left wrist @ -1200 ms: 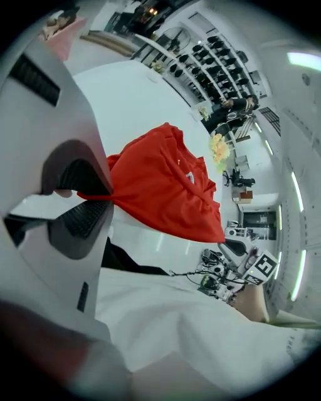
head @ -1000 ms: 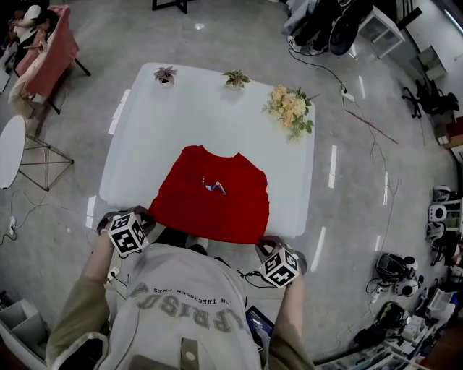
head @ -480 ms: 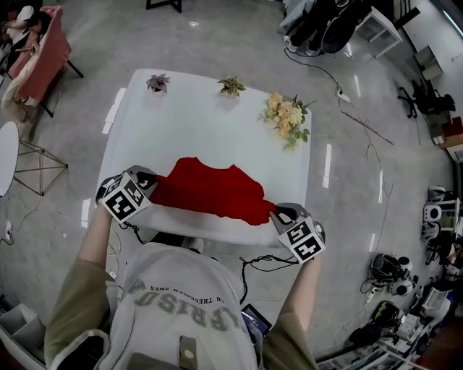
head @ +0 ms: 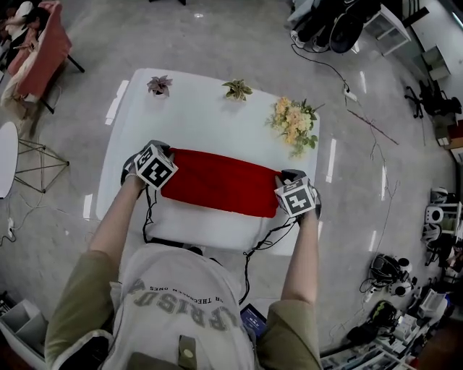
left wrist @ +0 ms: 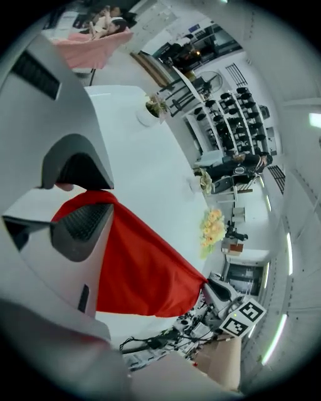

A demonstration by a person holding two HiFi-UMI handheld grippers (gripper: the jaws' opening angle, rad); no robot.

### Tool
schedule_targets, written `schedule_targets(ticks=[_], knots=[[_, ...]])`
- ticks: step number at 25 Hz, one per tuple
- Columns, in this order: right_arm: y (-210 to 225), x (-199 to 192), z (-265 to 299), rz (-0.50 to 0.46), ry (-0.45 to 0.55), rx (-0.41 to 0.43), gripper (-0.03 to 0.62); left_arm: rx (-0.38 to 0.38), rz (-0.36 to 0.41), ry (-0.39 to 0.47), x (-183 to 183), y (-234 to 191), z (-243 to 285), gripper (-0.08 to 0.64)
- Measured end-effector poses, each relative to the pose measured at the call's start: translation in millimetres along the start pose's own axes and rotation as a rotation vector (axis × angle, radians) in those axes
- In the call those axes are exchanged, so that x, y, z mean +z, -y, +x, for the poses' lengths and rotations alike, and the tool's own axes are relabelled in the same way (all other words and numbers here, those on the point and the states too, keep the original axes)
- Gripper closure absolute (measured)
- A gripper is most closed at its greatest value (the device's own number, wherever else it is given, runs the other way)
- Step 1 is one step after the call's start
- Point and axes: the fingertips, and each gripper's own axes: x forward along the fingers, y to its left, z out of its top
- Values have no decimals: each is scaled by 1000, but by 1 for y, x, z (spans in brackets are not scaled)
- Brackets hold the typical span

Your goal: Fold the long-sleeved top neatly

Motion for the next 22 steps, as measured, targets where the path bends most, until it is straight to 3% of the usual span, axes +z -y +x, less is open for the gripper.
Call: schedule_targets(ticks=[3,5,8,11,13,16,18,22], knots=[[15,6,-6,144,126,-21,430,56,-145,35,-8,-23,1,435],[17,1,-24,261,218,9,382,45,-274,66,-20,-33,-11,412],[0,-28,-51,446,314,85,380,-73,-454,98,-52,-16,-33,397],[-38,-72,-45,521,256,142,380,-190,-576,103,-80,28,-42,385],[-63,-94,-26,523,189,155,380,-218,-597,77,-91,53,-34,385],[-81,-98,-8,546,170,182,397,-182,-579,58,-92,60,-22,411],[-78,-92,-9,555,186,183,557,-127,-543,70,-88,47,-22,542],[-57,-95,-21,620,218,183,566,-5,-471,51,-93,7,-29,548]])
